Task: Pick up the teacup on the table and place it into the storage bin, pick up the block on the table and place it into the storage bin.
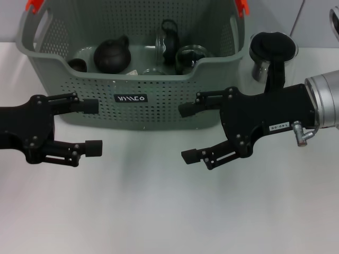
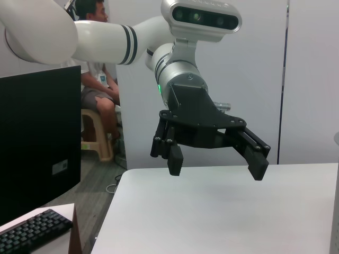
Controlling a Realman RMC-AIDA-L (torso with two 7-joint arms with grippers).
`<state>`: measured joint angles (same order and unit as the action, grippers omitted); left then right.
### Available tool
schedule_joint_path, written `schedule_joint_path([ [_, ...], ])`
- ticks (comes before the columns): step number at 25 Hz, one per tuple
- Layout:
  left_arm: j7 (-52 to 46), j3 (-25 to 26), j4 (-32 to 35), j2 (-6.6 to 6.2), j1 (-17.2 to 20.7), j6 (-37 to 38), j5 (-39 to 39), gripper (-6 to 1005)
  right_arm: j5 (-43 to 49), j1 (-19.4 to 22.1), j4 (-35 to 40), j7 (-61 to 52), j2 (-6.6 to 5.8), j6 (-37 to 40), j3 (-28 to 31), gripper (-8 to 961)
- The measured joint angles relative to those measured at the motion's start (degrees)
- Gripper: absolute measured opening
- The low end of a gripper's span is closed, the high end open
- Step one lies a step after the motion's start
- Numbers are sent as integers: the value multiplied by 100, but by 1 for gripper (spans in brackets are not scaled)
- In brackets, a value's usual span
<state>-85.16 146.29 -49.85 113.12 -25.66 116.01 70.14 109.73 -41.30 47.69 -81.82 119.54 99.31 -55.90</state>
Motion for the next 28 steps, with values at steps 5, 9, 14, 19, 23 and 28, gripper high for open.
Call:
schedule_joint_path([
  [5,0,0,0,0,0,0,0,951,0,1,0,0,0,0,0,946],
  [9,0,0,0,0,0,0,0,951,0,0,0,0,0,0,0,946],
  [14,0,0,0,0,0,0,0,951,0,1,0,0,0,0,0,946],
  [19,0,0,0,0,0,0,0,951,0,1,0,0,0,0,0,946],
  [23,0,0,0,0,0,0,0,951,0,0,0,0,0,0,0,946],
  [28,0,0,0,0,0,0,0,951,0,0,0,0,0,0,0,946],
])
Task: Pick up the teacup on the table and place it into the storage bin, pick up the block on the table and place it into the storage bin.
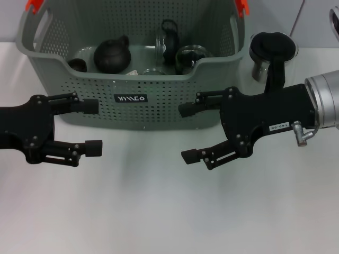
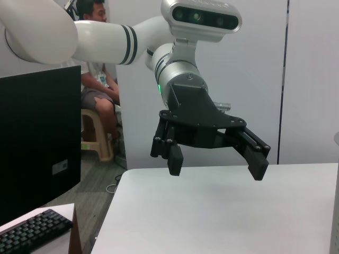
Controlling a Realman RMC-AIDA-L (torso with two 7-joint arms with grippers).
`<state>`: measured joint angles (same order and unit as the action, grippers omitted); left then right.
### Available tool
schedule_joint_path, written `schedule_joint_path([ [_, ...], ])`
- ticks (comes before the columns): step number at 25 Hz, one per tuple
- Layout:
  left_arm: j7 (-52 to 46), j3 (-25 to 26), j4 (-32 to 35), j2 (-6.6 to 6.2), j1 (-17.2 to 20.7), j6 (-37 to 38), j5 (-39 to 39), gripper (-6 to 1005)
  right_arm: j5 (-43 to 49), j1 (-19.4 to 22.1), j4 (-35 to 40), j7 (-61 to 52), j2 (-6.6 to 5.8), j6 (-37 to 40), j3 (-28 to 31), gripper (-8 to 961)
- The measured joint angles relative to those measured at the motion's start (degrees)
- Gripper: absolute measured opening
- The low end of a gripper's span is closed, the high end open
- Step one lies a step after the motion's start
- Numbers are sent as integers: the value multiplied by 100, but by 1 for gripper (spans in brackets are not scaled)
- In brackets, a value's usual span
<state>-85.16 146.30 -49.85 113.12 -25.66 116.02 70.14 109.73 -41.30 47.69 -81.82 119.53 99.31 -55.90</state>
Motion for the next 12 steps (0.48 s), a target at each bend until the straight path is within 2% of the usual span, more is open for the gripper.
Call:
schedule_joint_path([
  [12,0,0,0,0,0,0,0,951,0,0,0,0,0,0,0,946],
])
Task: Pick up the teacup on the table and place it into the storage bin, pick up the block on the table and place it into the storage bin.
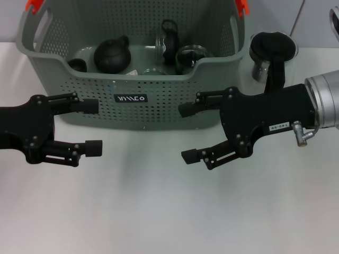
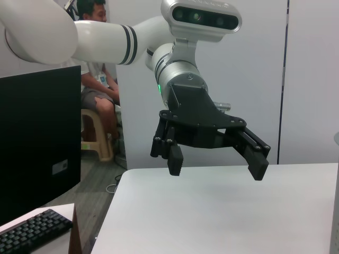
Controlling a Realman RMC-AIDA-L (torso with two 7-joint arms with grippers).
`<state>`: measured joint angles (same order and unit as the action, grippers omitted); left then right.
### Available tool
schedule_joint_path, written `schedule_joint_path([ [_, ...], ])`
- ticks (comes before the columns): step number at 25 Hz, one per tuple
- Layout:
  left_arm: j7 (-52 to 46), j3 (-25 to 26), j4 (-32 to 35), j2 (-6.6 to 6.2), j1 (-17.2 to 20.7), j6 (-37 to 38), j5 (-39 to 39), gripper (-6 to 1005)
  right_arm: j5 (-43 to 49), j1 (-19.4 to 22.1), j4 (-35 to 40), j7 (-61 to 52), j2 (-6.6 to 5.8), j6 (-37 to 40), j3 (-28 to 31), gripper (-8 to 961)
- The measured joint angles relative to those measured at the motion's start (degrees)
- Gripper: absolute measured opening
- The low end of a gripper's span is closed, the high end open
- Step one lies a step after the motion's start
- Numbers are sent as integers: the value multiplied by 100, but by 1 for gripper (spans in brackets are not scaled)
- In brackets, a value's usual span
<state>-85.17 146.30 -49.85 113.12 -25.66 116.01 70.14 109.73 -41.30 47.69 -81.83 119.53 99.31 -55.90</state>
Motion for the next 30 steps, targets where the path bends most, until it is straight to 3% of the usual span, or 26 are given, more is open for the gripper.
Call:
schedule_joint_path([
  [30,0,0,0,0,0,0,0,951,0,0,0,0,0,0,0,946],
])
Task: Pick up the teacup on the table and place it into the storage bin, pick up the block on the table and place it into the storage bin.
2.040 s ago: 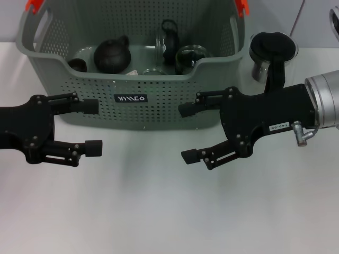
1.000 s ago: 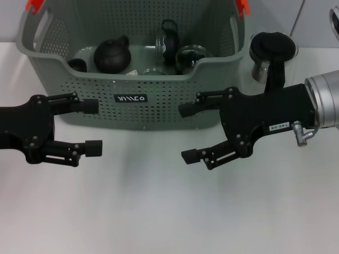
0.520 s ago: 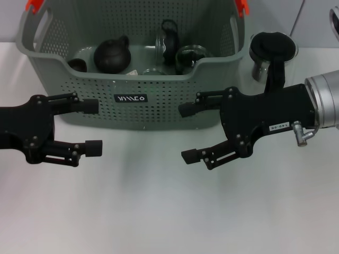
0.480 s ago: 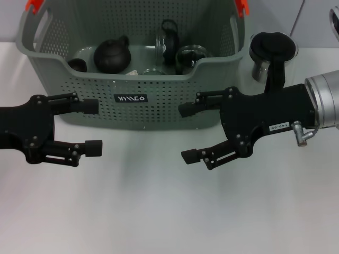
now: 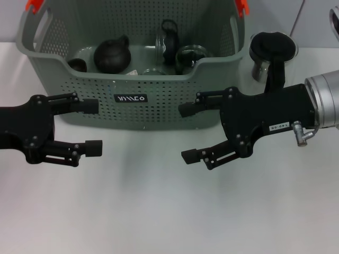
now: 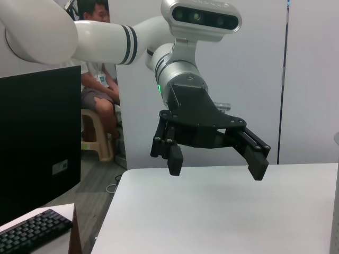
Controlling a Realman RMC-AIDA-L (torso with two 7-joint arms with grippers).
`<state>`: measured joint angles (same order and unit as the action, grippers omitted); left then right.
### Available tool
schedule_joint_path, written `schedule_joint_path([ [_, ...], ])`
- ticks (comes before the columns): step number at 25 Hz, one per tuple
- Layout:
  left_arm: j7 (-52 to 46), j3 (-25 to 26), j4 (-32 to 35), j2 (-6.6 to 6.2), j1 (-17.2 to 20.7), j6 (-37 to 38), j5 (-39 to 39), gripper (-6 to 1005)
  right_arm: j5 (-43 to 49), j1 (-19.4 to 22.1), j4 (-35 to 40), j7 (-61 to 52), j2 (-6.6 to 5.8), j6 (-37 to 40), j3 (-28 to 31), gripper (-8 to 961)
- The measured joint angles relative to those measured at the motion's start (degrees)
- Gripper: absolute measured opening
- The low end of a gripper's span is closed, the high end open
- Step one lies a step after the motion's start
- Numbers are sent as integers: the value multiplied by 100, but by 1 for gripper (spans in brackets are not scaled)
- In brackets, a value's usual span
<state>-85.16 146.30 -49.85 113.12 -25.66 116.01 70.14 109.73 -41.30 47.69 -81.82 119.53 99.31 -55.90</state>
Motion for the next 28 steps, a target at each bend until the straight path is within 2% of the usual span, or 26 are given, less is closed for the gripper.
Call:
schedule_joint_path([
  [28,0,0,0,0,0,0,0,951,0,0,0,0,0,0,0,946],
])
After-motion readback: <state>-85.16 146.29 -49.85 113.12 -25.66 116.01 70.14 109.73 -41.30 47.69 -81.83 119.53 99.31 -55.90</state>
